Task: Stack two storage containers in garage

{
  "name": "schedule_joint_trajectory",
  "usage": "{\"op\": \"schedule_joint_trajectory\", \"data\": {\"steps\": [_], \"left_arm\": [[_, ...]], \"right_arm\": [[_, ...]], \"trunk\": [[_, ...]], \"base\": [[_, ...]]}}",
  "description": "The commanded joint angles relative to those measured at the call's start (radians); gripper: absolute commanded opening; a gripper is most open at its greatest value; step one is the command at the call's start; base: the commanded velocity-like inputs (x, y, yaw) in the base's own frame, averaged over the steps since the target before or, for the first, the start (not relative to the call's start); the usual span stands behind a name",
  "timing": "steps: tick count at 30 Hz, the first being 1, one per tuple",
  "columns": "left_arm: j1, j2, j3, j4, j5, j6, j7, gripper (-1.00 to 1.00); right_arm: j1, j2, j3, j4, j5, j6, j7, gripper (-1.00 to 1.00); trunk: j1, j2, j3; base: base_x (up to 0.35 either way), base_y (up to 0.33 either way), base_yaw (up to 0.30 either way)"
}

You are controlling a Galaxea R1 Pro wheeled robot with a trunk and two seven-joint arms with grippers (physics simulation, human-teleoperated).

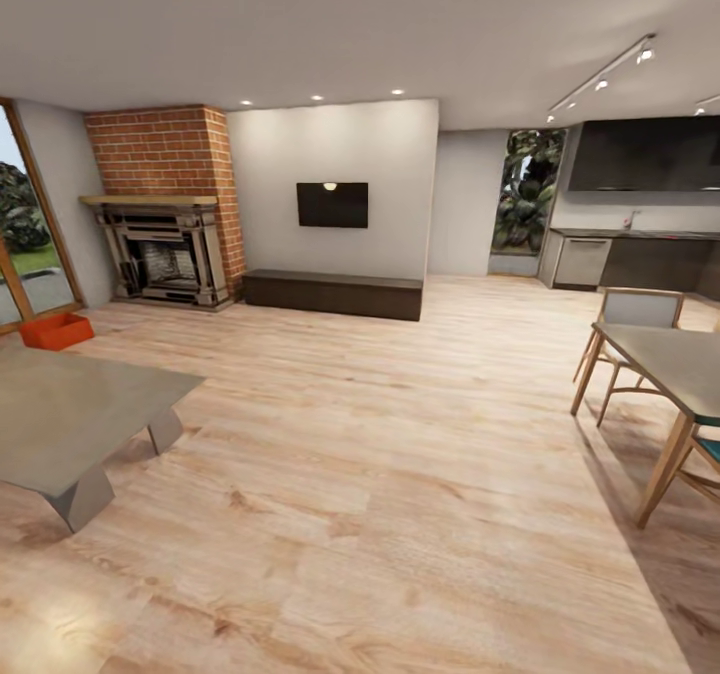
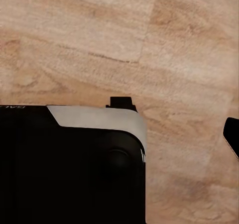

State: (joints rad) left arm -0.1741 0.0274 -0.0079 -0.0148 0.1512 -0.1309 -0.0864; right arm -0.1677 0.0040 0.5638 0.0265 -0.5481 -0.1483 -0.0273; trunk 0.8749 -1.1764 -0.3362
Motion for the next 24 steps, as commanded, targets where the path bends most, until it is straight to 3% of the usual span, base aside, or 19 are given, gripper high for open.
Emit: {"op": "schedule_joint_trajectory", "data": {"steps": [1,24], "left_arm": [[-0.001,0.0,-0.001,0.002,0.01,-0.003,-0.006,1.0],[-0.001,0.0,-0.001,0.001,0.01,-0.003,-0.006,1.0]], "right_arm": [[-0.001,0.001,0.008,0.003,-0.007,-0.005,0.0,1.0],[-0.001,0.001,0.008,0.003,-0.007,-0.005,0.0,1.0]], "trunk": [[0.001,-0.001,-0.001],[0.001,-0.001,-0.001]], "base": [[0.322,0.0,0.0],[0.322,0.0,0.0]]}}
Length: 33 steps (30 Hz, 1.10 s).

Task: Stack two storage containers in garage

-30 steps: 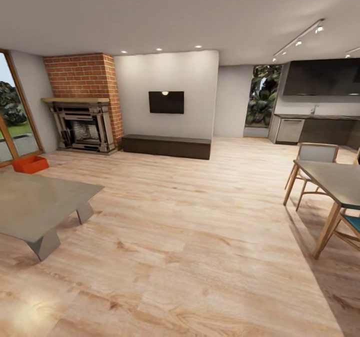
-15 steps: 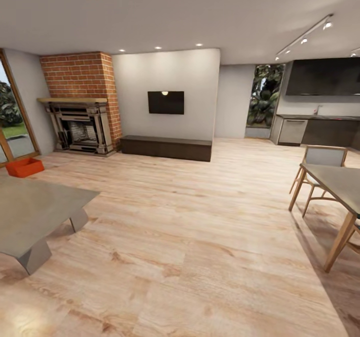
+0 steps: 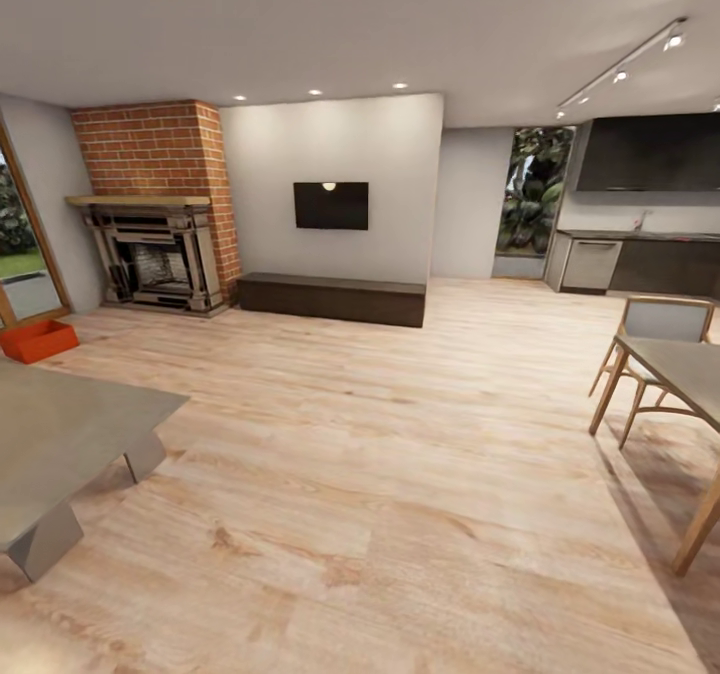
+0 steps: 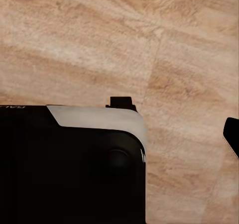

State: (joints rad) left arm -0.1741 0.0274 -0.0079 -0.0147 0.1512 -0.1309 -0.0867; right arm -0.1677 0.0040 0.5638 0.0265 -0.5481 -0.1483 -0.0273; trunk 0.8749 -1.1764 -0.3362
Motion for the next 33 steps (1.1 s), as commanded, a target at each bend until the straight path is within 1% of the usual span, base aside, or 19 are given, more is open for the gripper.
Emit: {"op": "schedule_joint_trajectory", "data": {"steps": [1,33], "left_arm": [[-0.001,0.0,-0.001,0.001,0.01,-0.003,-0.006,1.0],[-0.001,0.001,-0.001,0.002,0.01,-0.003,-0.005,1.0]], "right_arm": [[-0.001,0.001,0.008,0.003,-0.007,-0.005,0.0,1.0],[-0.001,0.001,0.008,0.003,-0.007,-0.005,0.0,1.0]], "trunk": [[0.001,-0.001,-0.001],[0.001,-0.001,-0.001]], "base": [[0.322,0.0,0.0],[0.322,0.0,0.0]]}}
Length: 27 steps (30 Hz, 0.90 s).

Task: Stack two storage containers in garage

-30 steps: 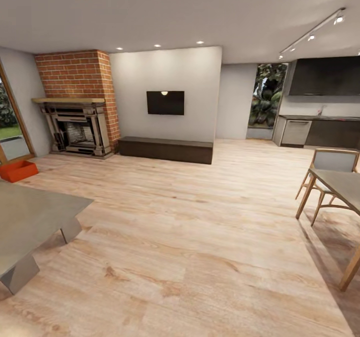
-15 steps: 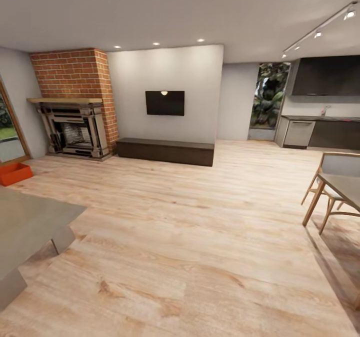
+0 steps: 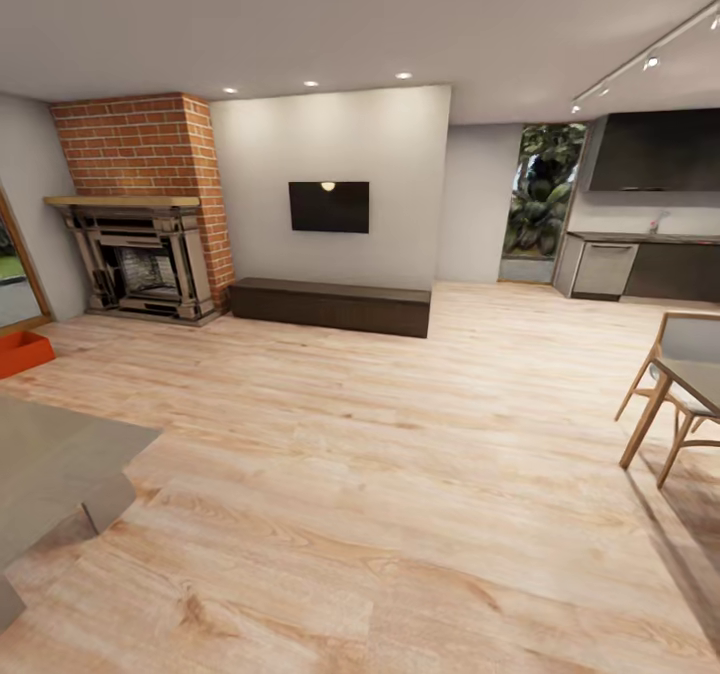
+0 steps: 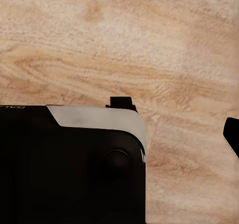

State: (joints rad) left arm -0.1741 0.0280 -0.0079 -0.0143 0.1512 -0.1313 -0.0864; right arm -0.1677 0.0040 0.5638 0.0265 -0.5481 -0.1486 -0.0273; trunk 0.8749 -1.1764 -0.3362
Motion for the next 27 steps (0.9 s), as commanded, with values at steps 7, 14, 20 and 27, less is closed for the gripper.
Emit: {"op": "schedule_joint_trajectory", "data": {"steps": [7,14,20,27], "left_arm": [[-0.001,0.0,-0.001,0.001,0.01,-0.002,-0.006,1.0],[-0.001,0.0,-0.001,0.001,0.01,-0.001,-0.006,1.0],[-0.001,0.001,-0.001,0.001,0.01,-0.002,-0.006,1.0],[-0.001,0.002,-0.001,0.001,0.011,-0.001,-0.006,1.0]], "right_arm": [[-0.001,0.001,0.008,0.003,-0.007,-0.005,0.0,1.0],[-0.001,0.001,0.008,0.003,-0.007,-0.004,0.0,1.0],[-0.001,0.001,0.008,0.003,-0.007,-0.005,0.0,1.0],[-0.001,0.001,0.007,0.003,-0.009,-0.004,0.0,1.0]], "trunk": [[0.001,-0.001,-0.001],[0.001,-0.001,-0.001],[0.001,-0.001,-0.001],[0.001,-0.001,-0.001]], "base": [[0.322,0.0,0.0],[0.322,0.0,0.0],[0.322,0.0,0.0],[0.322,0.0,0.0]]}}
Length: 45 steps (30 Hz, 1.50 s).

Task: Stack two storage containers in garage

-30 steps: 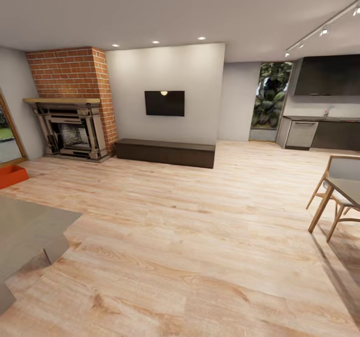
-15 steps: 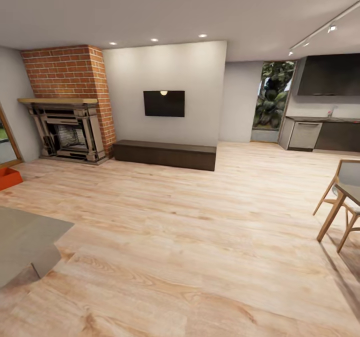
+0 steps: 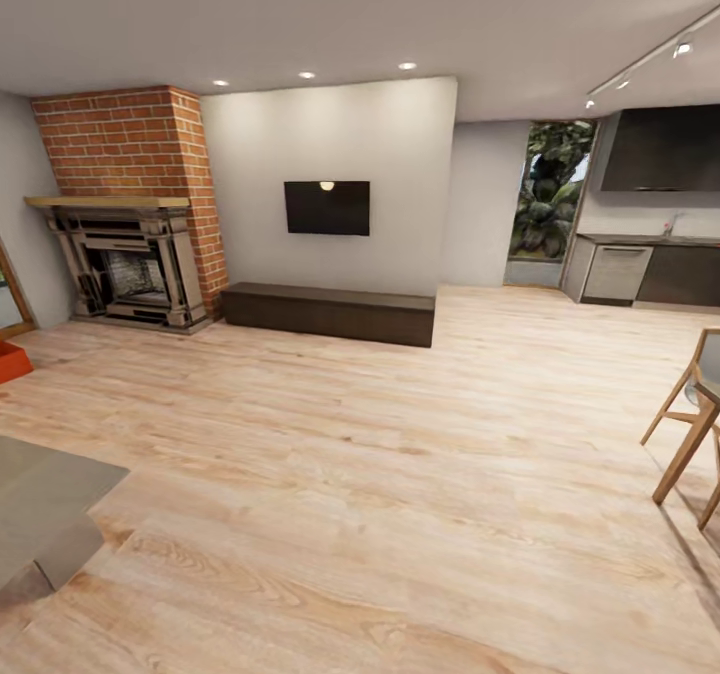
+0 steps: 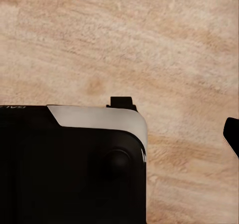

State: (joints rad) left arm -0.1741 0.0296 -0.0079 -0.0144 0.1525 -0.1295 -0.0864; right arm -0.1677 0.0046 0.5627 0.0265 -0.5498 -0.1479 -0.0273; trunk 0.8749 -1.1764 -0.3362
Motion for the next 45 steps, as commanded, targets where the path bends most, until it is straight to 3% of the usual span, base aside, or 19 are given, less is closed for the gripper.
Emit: {"op": "schedule_joint_trajectory", "data": {"steps": [1,45], "left_arm": [[-0.001,0.001,-0.001,0.001,0.01,-0.003,-0.006,1.0],[-0.001,0.001,-0.001,0.001,0.01,-0.004,-0.006,1.0]], "right_arm": [[-0.001,0.001,0.008,0.003,-0.007,-0.005,0.0,1.0],[-0.001,-0.001,0.005,0.003,-0.007,-0.004,0.0,1.0]], "trunk": [[0.001,-0.001,-0.001],[0.001,-0.001,-0.001]], "base": [[0.322,0.0,0.0],[0.322,0.0,0.0]]}}
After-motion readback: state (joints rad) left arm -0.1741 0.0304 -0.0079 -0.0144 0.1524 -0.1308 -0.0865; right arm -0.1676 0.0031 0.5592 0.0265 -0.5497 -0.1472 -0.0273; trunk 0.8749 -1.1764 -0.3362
